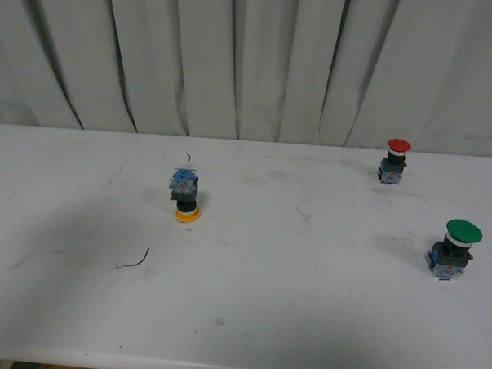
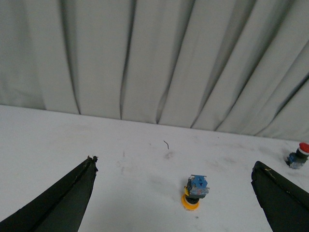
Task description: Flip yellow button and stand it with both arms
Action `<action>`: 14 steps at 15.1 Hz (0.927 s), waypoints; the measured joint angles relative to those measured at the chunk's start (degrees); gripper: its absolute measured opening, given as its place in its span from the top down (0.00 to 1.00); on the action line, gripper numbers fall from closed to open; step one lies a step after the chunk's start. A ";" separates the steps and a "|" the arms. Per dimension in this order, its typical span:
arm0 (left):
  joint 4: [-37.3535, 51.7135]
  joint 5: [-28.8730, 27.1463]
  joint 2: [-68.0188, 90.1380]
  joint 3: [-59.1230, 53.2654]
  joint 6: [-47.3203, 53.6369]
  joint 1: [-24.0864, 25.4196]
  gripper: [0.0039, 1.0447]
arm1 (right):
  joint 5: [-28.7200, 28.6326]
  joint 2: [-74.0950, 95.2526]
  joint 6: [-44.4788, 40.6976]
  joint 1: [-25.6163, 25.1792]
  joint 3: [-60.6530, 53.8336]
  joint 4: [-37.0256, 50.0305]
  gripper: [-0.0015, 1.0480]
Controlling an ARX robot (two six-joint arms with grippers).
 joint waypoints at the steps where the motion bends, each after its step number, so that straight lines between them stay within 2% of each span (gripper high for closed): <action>1: -0.26 -1.25 8.94 5.97 1.97 -2.91 0.06 | 0.00 0.00 -0.02 0.00 0.00 -0.02 0.06; 3: -4.44 -3.30 25.29 18.75 6.05 -7.37 0.06 | 0.00 0.00 0.00 0.00 0.00 0.00 0.06; 7: -14.29 -6.91 43.60 37.53 8.92 -10.60 0.06 | -0.02 0.00 -0.02 0.00 0.00 0.00 0.06; 9: -19.80 -7.72 48.00 42.07 9.94 -11.52 0.06 | 0.00 0.00 0.00 0.00 0.00 0.00 0.06; 14: -26.95 -6.03 54.07 48.50 8.22 -12.63 0.06 | 0.00 0.00 0.00 0.00 0.00 0.00 0.06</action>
